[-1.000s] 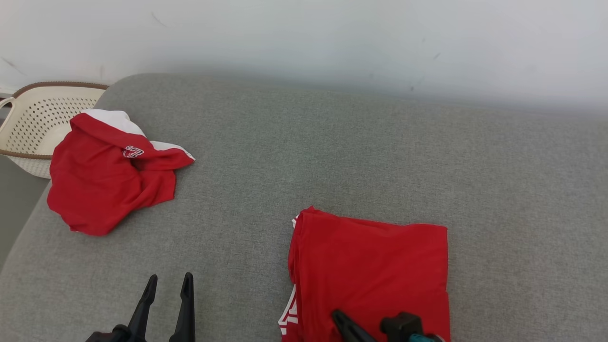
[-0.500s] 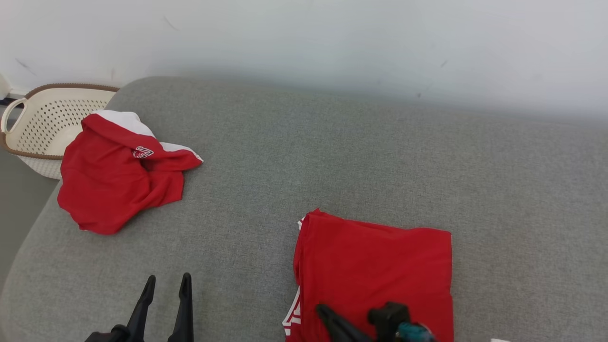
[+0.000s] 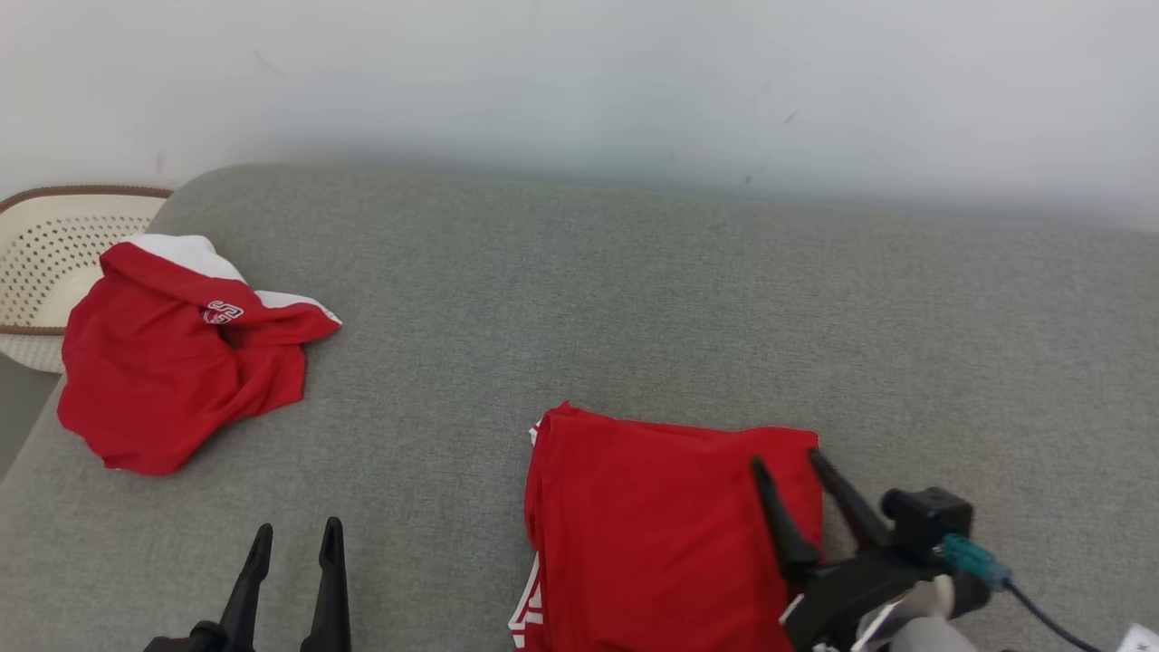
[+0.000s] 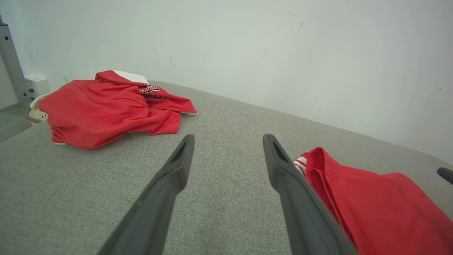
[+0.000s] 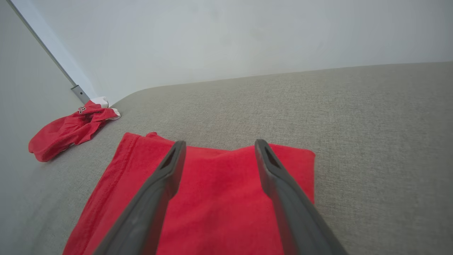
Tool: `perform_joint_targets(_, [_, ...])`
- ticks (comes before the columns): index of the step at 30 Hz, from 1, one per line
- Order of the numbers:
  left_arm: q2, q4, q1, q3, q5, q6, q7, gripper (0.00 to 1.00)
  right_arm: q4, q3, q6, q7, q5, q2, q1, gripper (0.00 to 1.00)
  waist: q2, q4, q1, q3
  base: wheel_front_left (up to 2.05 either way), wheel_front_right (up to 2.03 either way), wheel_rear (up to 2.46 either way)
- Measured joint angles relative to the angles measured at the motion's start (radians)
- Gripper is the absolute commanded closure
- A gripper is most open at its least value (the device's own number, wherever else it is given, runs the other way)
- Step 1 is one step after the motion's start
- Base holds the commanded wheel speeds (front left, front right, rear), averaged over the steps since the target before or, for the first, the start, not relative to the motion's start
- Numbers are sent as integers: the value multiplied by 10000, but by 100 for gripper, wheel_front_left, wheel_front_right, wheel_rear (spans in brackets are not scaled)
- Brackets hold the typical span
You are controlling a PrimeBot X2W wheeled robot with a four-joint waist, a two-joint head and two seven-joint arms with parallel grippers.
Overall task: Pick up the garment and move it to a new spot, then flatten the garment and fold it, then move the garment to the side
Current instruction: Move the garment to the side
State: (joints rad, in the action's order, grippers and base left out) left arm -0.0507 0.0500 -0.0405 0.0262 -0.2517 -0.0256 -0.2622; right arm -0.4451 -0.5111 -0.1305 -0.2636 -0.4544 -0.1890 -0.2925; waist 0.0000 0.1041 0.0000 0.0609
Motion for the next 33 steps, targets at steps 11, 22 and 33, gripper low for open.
perform_joint_targets(11, [0, -100, 35, -130, -10, 15, 0, 0, -1206, 640, 0, 265, -387, -155, 105, 0, 0, -209, 0, -54, 0, 0, 0])
perform_joint_targets(22, [0, -169, 165, -33, -98, 107, 2, 0, -1626, -313, 0, 1241, -1952, -288, 0, 0, 0, -197, 0, 88, 0, 0, 0])
perform_joint_targets(33, [2, -171, 151, -58, -107, 128, 0, 0, -1816, -1195, 0, 1087, -2738, -403, -356, 100, 0, -191, 0, 248, 0, 0, 0])
